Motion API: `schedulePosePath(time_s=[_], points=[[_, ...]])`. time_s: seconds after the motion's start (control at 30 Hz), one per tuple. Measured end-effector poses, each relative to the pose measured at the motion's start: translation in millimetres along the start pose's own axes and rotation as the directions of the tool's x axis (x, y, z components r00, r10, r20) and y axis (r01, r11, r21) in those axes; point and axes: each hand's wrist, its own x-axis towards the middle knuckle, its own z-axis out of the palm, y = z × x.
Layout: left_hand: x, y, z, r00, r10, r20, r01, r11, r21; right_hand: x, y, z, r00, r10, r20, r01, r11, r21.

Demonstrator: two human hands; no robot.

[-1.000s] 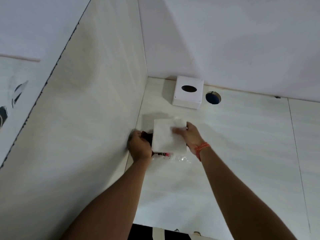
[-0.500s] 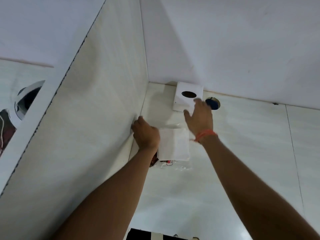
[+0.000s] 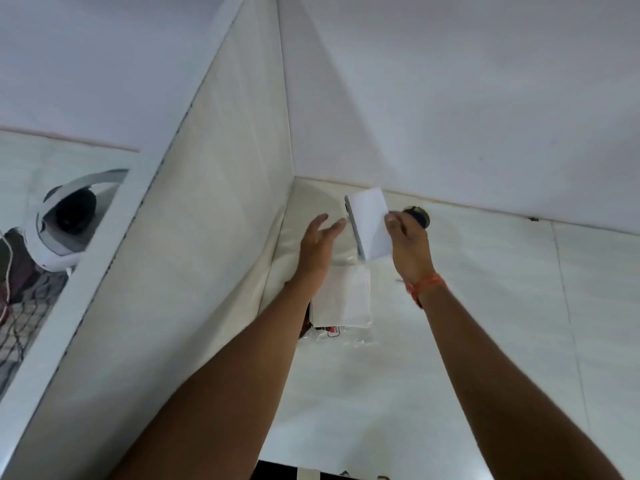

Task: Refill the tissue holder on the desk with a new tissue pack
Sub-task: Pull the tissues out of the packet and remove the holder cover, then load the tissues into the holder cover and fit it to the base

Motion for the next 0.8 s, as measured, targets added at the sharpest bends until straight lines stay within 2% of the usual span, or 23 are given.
schedulePosePath(time_s=[0.1,0.17,0.33,0.43,0.5,0.57,0.63,0.7,0.8], points=[[-23.0,3.9,2.9,0.965,-0.089,0.247,0.109,0.992,-0.07,-35.5,-12.1,-12.0,0.99,0.139,0.016,-0.139,0.975,0.174],[-32.3,3.9,4.3,0.942,-0.096,0.322,0.13,0.988,-0.086,-48.8,-16.2,-16.2,0.99,0.138,0.02,-0.139,0.972,0.188],[-42.3,8.2,6.3,0.92,-0.161,0.357,0.172,0.985,0.002,-60.4,-19.9,-22.3,0.996,0.079,0.03,-0.081,0.993,0.082],[-47.1,14.0,1.6,0.903,-0.222,0.367,0.225,0.974,0.034,-66.3,-24.3,-27.5,0.986,0.115,0.122,-0.129,0.985,0.118],[-53.7,16.4,-0.4,0.876,-0.275,0.395,0.277,0.959,0.054,-66.2,-26.8,-31.0,0.982,0.092,0.167,-0.108,0.99,0.094],[-57.9,12.9,-2.8,0.856,-0.263,0.446,0.23,0.965,0.128,-62.1,-30.5,-34.0,0.987,0.108,0.122,-0.118,0.99,0.077],[-61.3,6.3,-5.4,0.862,-0.206,0.463,0.12,0.971,0.209,-55.7,-36.6,-37.0,0.967,0.246,0.062,-0.251,0.963,0.096],[-67.0,1.7,-6.9,0.894,-0.127,0.43,0.003,0.961,0.277,-51.0,-43.5,-39.7,0.918,0.39,0.068,-0.395,0.913,0.103],[-70.1,-9.0,-7.0,0.929,-0.023,0.37,-0.109,0.937,0.333,-49.7,-51.6,-43.6,0.893,0.437,0.107,-0.439,0.898,-0.006]])
